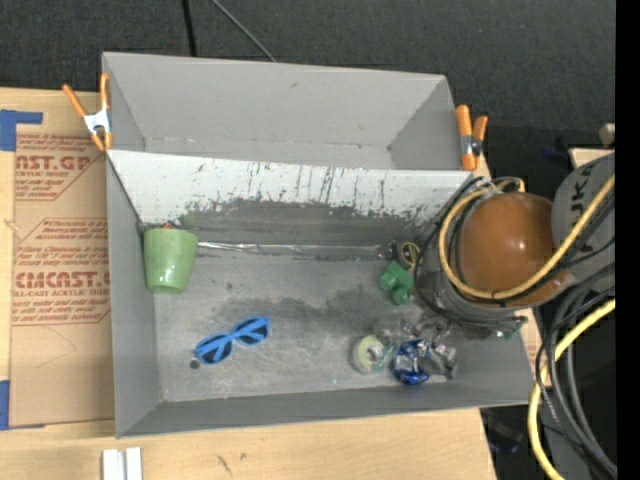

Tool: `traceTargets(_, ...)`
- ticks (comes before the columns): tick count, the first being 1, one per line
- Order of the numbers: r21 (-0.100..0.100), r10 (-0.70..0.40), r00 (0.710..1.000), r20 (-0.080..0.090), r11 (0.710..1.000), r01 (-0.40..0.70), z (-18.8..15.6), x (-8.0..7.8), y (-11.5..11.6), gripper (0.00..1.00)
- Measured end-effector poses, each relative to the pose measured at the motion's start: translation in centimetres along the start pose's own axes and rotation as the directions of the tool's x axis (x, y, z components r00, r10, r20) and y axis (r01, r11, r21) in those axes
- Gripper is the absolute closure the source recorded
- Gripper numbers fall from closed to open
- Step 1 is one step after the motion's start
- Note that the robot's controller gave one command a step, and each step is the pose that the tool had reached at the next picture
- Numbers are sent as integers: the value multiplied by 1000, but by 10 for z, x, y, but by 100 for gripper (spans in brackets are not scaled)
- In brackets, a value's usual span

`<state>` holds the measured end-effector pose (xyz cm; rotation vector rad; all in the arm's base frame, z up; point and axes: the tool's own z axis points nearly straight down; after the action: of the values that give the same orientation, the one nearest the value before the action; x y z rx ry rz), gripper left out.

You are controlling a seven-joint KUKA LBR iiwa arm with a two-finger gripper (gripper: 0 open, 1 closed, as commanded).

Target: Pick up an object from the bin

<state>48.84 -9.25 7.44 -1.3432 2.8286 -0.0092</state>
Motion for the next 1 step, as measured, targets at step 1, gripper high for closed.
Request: traceTargets(1, -3, 5, 1000, -1, 1000, -5, -130, -17, 2, 100)
